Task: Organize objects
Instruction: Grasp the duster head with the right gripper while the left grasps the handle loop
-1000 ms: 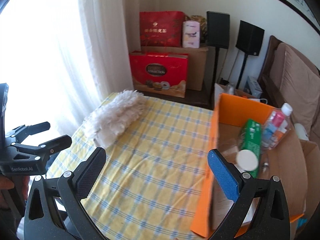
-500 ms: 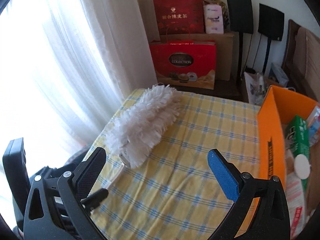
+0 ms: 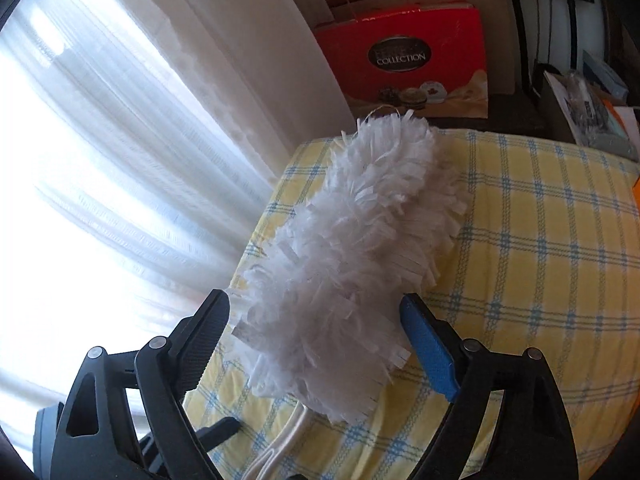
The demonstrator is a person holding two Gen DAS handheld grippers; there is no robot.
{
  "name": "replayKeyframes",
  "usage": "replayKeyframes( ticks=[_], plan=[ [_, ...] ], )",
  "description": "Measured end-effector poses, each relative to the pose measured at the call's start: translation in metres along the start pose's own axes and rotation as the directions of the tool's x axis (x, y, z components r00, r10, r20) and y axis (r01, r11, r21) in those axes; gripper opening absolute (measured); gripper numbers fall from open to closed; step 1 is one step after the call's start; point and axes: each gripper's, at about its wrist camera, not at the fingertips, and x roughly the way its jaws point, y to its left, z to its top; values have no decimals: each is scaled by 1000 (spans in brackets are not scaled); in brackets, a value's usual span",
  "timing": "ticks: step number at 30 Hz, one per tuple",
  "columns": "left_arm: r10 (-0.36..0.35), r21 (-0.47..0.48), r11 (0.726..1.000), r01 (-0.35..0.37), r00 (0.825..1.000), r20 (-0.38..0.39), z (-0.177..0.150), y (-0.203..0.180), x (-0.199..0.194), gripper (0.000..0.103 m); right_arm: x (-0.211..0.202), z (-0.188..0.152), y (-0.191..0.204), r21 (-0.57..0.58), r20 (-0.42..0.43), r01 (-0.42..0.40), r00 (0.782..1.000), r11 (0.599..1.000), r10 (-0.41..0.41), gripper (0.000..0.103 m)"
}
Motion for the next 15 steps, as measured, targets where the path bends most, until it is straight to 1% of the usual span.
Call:
replayKeyframes(
  ticks=[1, 2, 4, 5, 6, 7, 8, 9, 10, 12, 13, 15],
  plan=[
    [6, 7, 1000, -6, 1000, -1, 0, -1, 1, 55, 3, 1, 0, 0, -5, 5, 1000, 1000, -5, 76],
    [11, 13, 1000, -11, 1000, 1, 0, -3, 1, 52, 6, 1, 1, -4, -13, 16, 1000, 1000, -16, 73],
    [21, 20, 1000, -21, 1000, 4, 0, -4, 2, 46, 10, 1, 2, -14, -24, 34, 999, 999, -34, 62],
    [28, 22, 999, -28, 1000, 6, 0, -5, 2, 42, 12, 2, 1, -17, -28, 40, 999, 999, -40, 60],
    [32, 23, 999, -33, 999, 8, 0, -5, 2, 37, 12, 2, 0, -19, -31, 39, 999, 999, -40, 53],
    [34, 23, 999, -35, 999, 10, 0, -5, 2, 36, 13, 2, -1, -17, -33, 35, 999, 999, -35, 46],
    [29, 22, 999, -30, 999, 12, 0, -6, 2, 31, 13, 2, -1, -13, -34, 32, 999, 999, -32, 43],
    [25, 22, 999, -26, 1000, 12, 0, -6, 2, 23, 12, 2, -2, -9, -34, 28, 999, 1000, -29, 39],
    [20, 25, 999, -20, 1000, 12, 0, -8, 2, 20, 11, 2, -3, -5, -31, 28, 999, 1000, -28, 36],
    [14, 45, 999, -15, 1000, 10, -2, -14, 2, 16, 7, 1, -4, 4, -22, 23, 999, 1000, -23, 33],
    [5, 58, 998, -6, 1000, 8, -2, -17, 1, 16, 5, 1, -3, 9, -16, 19, 1000, 1000, -19, 30],
    [-4, 78, 997, 3, 1000, 16, -3, -24, -3, 16, -1, 2, -3, 15, 3, 10, 1000, 1000, -10, 28]
  ],
)
